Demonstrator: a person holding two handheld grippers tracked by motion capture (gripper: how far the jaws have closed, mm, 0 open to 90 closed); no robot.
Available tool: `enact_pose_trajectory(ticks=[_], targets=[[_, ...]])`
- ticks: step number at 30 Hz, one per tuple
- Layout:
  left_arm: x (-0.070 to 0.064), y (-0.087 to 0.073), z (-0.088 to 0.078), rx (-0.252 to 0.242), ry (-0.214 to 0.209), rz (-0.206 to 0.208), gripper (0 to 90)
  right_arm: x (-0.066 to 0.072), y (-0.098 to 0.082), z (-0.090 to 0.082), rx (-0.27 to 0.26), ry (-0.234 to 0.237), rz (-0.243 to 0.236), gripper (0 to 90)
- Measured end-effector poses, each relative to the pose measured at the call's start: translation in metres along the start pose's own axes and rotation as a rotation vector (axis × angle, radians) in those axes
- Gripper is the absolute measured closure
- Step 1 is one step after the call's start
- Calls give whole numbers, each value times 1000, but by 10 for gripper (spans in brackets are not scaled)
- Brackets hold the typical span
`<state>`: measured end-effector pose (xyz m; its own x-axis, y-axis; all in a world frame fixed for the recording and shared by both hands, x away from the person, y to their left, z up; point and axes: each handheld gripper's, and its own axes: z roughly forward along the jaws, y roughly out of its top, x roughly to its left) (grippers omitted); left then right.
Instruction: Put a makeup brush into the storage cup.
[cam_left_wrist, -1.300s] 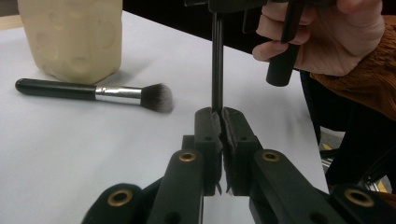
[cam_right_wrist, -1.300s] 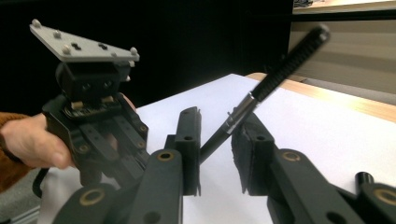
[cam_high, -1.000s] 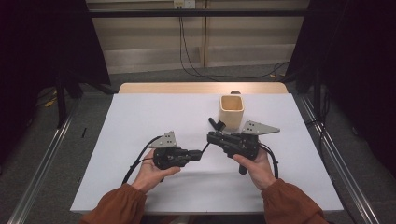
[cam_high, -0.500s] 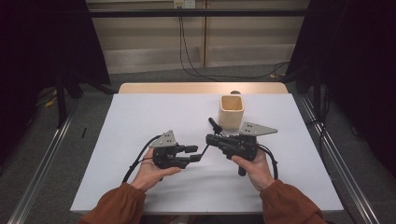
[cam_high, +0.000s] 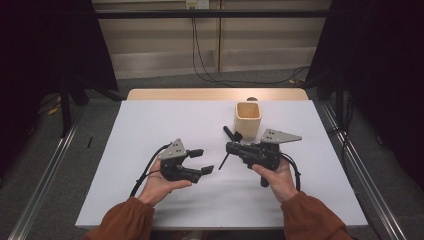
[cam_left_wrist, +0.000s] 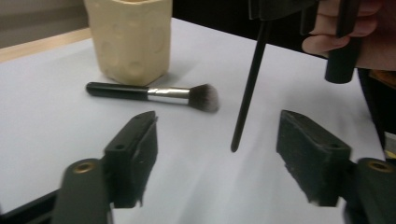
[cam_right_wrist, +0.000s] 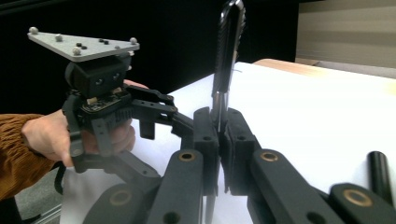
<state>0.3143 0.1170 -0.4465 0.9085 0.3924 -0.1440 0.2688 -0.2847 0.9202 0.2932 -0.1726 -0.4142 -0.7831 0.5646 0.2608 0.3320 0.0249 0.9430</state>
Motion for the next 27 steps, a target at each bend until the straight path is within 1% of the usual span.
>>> enact_pose_trajectory(ticks=[2,4,5,7,9,11,13,15,16,17,18,19,20,24,25,26,27], targets=[[1,0,-2,-1,22,6,222,-2,1,-2,-1,-11,1,865],[1,2,-4,-10,48,-8,174,-3,1,-4,-1,-20,1,866],[2,2,-5,-14,50,-13,142,-4,2,-5,0,-25,1,866],[2,3,-7,-20,64,-7,126,-5,3,-7,3,-30,-1,866],[3,3,-11,-14,74,-6,104,-6,4,-10,5,-42,-2,865],[4,3,-15,-20,87,-16,76,-8,6,-13,-2,-50,5,865],[5,3,-19,-30,89,-33,74,-9,7,-17,-6,-61,7,865],[6,2,-23,-38,102,-58,58,-11,8,-20,-5,-72,5,865],[6,2,-25,-40,109,-60,49,-11,8,-21,-3,-74,4,865],[7,2,-27,-35,117,-53,46,-12,8,-23,0,-86,-3,865],[6,1,-28,-31,125,-52,46,-12,8,-23,0,-86,-3,865],[6,2,-30,-22,144,-55,43,-13,8,-23,1,-94,-6,865],[7,1,-32,-19,154,-62,43,-13,8,-23,4,-103,-12,865],[8,1,-40,-28,175,-74,41,-14,9,-26,3,-114,-17,865],[8,0,-42,-43,175,-81,41,-15,9,-27,2,-114,-18,865],[8,-1,-45,-48,182,-90,41,-15,9,-28,3,-118,-16,865],[8,-2,-46,-50,191,-90,39,-17,10,-29,1,-121,-12,865]])
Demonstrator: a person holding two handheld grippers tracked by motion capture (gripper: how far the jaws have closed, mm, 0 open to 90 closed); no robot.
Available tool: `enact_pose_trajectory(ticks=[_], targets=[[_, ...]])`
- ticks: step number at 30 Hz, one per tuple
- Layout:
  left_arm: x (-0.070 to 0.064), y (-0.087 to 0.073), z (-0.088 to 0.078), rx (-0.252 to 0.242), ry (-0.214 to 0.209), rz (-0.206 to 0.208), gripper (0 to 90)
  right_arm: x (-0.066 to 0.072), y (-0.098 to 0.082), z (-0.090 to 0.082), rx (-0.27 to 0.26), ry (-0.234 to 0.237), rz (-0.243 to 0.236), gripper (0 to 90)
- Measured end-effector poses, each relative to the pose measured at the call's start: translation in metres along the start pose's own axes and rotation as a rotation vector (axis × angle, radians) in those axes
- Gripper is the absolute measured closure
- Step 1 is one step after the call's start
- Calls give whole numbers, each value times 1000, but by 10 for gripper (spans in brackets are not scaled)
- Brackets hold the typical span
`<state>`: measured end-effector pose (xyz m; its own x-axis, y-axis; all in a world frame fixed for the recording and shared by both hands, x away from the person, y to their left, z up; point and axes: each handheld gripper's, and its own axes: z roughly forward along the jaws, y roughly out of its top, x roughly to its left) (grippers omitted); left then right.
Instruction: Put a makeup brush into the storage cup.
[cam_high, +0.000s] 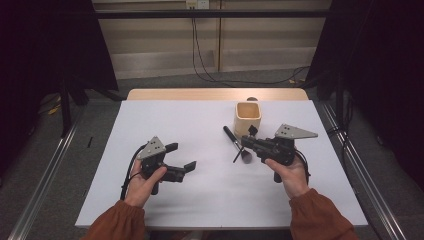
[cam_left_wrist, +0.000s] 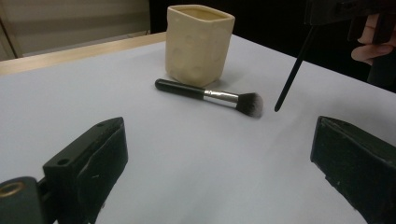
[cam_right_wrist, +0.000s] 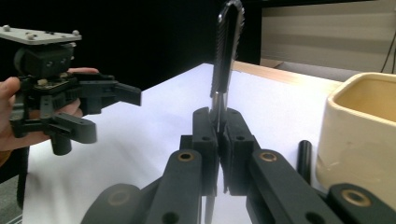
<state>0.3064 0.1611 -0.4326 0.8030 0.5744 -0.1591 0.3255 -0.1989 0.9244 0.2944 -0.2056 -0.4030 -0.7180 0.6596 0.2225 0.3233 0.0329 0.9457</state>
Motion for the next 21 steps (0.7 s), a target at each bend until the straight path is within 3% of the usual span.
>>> enact_pose_trajectory(ticks=[2,4,14,21], targets=[[2,-2,-4,-22,40,-21,12,-3,2,-3,-7,-13,3,865],[6,-3,-9,-23,51,-38,14,-5,5,-6,-12,-24,2,865],[12,-8,-38,-55,167,-25,18,-17,10,-16,-22,-51,1,865],[18,-12,-56,-61,194,-20,22,-23,14,-17,-13,-71,-7,864]])
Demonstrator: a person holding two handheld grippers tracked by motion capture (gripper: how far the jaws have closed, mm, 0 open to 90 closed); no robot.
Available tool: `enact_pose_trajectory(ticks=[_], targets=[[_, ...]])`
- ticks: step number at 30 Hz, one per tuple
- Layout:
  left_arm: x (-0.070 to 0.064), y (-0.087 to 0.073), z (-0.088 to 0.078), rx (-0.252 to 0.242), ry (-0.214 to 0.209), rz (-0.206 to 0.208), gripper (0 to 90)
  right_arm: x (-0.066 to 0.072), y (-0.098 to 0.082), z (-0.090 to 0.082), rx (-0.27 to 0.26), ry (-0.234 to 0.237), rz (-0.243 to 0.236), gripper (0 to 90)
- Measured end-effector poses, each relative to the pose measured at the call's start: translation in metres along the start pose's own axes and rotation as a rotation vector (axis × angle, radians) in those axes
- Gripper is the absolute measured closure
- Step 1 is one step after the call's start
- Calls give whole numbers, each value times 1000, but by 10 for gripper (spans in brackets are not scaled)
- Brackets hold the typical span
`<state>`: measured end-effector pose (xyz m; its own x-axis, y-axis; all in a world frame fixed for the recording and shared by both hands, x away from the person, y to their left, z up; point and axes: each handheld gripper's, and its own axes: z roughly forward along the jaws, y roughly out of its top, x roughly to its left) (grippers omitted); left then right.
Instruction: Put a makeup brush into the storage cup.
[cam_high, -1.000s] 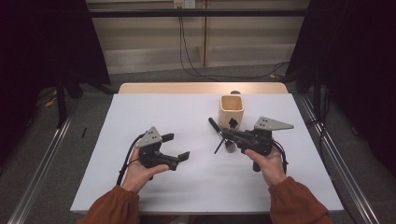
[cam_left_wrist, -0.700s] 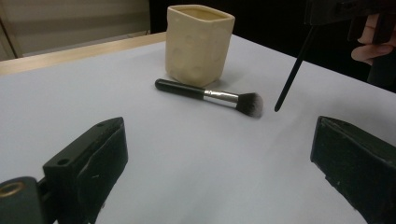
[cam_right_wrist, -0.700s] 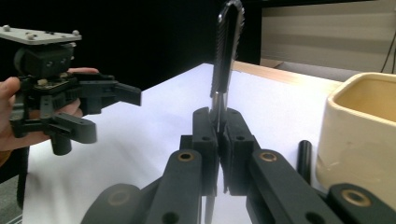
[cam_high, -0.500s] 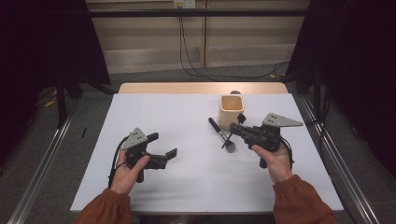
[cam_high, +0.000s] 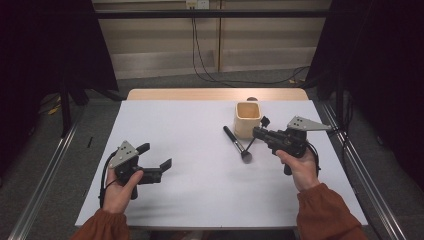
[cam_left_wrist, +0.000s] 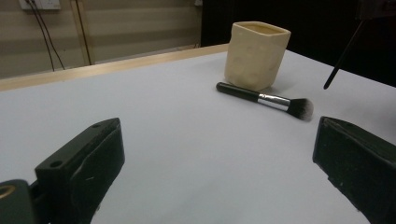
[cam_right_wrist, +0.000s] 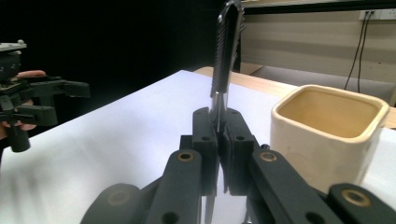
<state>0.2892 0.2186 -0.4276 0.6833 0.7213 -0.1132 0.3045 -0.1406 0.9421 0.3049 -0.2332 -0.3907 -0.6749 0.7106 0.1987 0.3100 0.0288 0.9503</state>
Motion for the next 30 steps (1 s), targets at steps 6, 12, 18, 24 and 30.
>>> enact_pose_trajectory(ticks=[6,12,18,24,30], targets=[[13,-10,-14,-21,46,-19,15,-5,5,0,-1,-16,-5,864],[13,-15,-21,-41,49,-5,24,-9,13,2,3,-25,-15,864],[14,-24,-28,-30,94,-25,23,-17,27,3,17,-37,-25,864],[17,-26,-31,-50,98,-30,22,-24,44,2,-5,-58,-34,863],[13,-24,-34,-56,107,4,22,-32,63,1,-28,-80,-47,863]])
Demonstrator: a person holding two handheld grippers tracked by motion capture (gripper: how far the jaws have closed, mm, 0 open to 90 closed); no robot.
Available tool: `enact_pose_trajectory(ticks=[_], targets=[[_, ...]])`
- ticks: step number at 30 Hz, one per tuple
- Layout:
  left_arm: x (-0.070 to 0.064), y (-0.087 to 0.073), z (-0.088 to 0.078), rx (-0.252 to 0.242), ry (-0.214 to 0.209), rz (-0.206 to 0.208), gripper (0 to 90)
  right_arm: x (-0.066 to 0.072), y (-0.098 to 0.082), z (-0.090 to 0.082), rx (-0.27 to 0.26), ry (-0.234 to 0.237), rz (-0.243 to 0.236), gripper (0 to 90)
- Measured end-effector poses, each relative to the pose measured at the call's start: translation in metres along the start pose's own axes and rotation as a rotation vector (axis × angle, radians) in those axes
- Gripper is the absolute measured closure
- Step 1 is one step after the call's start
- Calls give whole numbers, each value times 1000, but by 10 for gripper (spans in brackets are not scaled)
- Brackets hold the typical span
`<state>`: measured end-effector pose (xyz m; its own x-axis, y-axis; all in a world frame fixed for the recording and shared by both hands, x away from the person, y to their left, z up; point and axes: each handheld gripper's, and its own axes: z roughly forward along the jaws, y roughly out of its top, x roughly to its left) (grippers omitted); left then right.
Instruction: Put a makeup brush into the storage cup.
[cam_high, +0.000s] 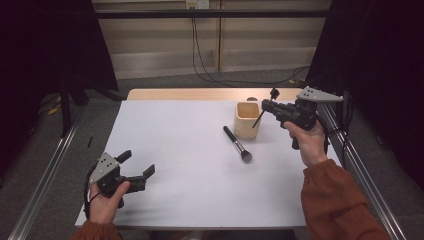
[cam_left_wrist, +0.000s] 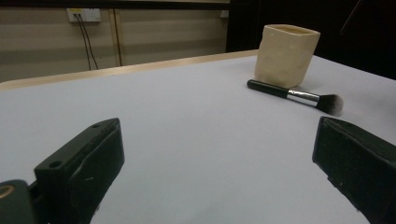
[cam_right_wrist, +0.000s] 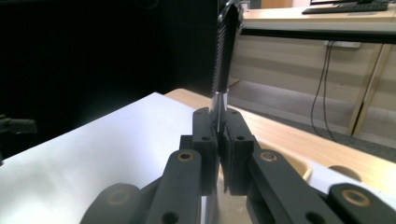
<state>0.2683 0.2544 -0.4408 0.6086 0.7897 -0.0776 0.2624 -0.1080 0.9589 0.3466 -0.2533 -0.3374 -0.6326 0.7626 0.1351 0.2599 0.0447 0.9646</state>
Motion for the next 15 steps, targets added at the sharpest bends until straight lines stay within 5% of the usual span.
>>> enact_pose_trajectory(ticks=[15], targets=[[-2,-2,0,9,-34,-19,22,-24,31,18,-2,-71,-12,863]])
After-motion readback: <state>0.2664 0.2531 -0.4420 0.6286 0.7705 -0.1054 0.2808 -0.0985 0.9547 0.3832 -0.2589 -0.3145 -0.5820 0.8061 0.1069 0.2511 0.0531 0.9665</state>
